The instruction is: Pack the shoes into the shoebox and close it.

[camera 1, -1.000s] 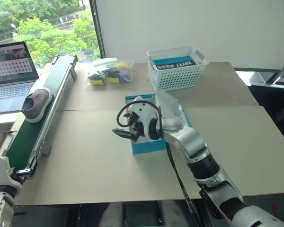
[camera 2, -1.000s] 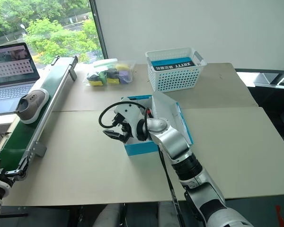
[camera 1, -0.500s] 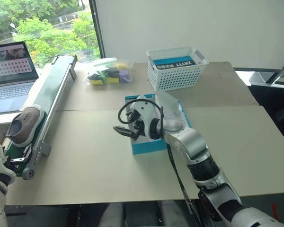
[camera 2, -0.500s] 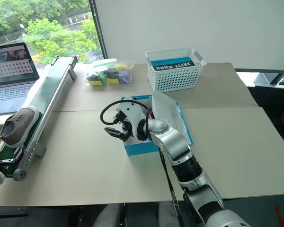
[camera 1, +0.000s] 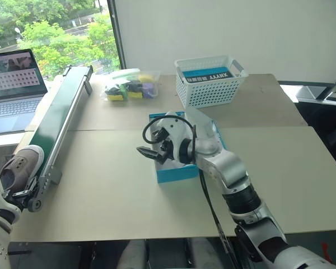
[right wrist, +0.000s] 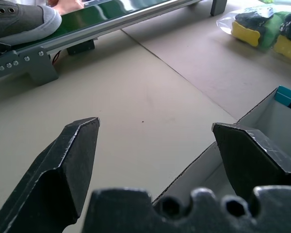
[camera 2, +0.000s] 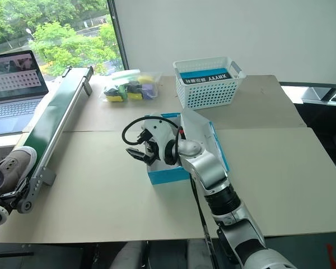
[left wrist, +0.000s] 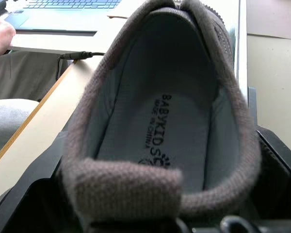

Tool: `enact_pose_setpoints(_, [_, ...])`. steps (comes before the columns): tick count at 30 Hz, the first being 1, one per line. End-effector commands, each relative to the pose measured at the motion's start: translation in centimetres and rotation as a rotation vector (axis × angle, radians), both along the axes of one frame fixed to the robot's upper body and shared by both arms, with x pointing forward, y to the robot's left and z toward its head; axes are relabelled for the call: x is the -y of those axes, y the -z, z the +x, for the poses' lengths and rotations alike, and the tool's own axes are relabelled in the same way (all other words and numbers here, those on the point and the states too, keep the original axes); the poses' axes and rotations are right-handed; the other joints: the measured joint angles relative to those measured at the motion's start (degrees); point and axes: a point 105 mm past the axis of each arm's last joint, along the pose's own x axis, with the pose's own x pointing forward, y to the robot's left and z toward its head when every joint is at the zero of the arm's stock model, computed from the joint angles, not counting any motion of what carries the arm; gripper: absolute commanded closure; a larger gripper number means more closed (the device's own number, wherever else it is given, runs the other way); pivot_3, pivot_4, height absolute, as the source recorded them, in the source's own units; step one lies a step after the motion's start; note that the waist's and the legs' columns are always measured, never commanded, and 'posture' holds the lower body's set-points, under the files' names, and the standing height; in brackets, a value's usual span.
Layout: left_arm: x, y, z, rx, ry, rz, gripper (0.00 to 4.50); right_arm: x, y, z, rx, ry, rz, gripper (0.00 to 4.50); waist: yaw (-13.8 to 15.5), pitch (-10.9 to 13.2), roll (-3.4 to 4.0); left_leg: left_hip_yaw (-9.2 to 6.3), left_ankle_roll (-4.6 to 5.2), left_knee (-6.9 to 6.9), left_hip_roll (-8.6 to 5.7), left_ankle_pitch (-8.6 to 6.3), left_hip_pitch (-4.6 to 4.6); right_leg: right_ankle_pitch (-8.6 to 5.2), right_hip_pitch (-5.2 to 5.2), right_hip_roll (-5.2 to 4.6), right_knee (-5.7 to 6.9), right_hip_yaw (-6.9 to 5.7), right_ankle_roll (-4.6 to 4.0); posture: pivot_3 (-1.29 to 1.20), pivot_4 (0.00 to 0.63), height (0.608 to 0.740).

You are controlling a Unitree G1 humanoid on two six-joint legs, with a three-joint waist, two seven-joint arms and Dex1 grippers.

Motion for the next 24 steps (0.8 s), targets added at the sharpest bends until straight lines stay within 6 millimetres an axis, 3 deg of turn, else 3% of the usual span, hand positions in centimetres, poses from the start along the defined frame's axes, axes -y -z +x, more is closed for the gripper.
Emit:
enact_pose_setpoints(1, [0.6, 0.6, -0.1, -0.012, 0.011, -0.026, 0.5, 0.1, -2.3, -0.1, 0.056, -0.013, 0.047, 0.0, 0.0, 0.0, 0.0, 0.0, 0.0, 0.0, 0.0, 0.0, 0.01, 0.0, 0.01, 0.0, 0.0, 0.0, 0.0, 0.0, 0.15, 0.729])
enact_pose_setpoints(4, [0.9, 0.5, 0.1, -0.001, 0.019, -0.025, 1.47, 0.1, -2.7, 0.1, 0.065, -0.009, 0.05, 0.0, 0.1, 0.0, 0.01, 0.0, 0.0, 0.0, 0.0, 0.0, 0.01, 0.0, 0.0, 0.0, 0.01, 0.0, 0.0, 0.0, 0.15, 0.729])
enact_pose_setpoints(6, [0.8, 0.4, 0.1, 0.002, 0.015, -0.028, 1.82, 0.1, -2.9, 0.1, 0.07, -0.009, 0.051, 0.0, 0.1, 0.0, 0.1, 0.0, 0.0, 0.0, -0.01, 0.0, 0.03, 0.0, 0.01, -0.01, 0.03, 0.0, 0.0, 0.0, 0.15, 0.729])
enact_pose_setpoints(10, [0.9, -0.2, 0.5, 0.032, 0.005, -0.027, 2.09, 0.1, -3.0, 0.3, 0.075, -0.006, 0.051, 0.0, 0.2, 0.0, 0.12, 0.0, 0.0, 0.0, -0.01, 0.0, 0.1, -0.01, 0.08, 0.0, 0.04, 0.0, -0.01, 0.0, 0.15, 0.729])
enact_pose_setpoints(14, [1.8, -3.9, 1.7, 0.206, 0.003, 0.033, 2.09, 0.2, -3.2, 0.7, 0.061, 0.013, 0.074, 0.0, 0.4, 0.0, 0.09, 0.0, -0.02, 0.0, -0.01, 0.02, 0.11, -0.01, 0.11, 0.0, 0.04, -0.02, -0.01, 0.0, 0.15, 0.729])
enact_pose_setpoints(19, [6.0, -5.6, 3.6, 0.275, 0.094, 0.108, 2.09, -0.2, -4.2, 1.6, -0.21, 0.047, 0.317, 0.0, 0.2, -0.1, -0.22, -0.02, -0.07, 0.01, 0.0, 0.04, -0.06, 0.02, -0.01, 0.0, 0.02, 0.01, -0.03, 0.0, 0.15, 0.729])
enact_pose_setpoints(24, [13.7, -6.5, 6.1, 0.329, 0.301, 0.051, 2.09, -1.8, -4.0, 0.1, -0.619, -0.094, 0.52, 0.0, 0.3, -0.1, -0.21, -0.02, -0.07, -0.01, -0.01, 0.04, -0.09, 0.03, -0.01, -0.01, 0.01, 0.01, -0.04, 0.0, 0.15, 0.729])
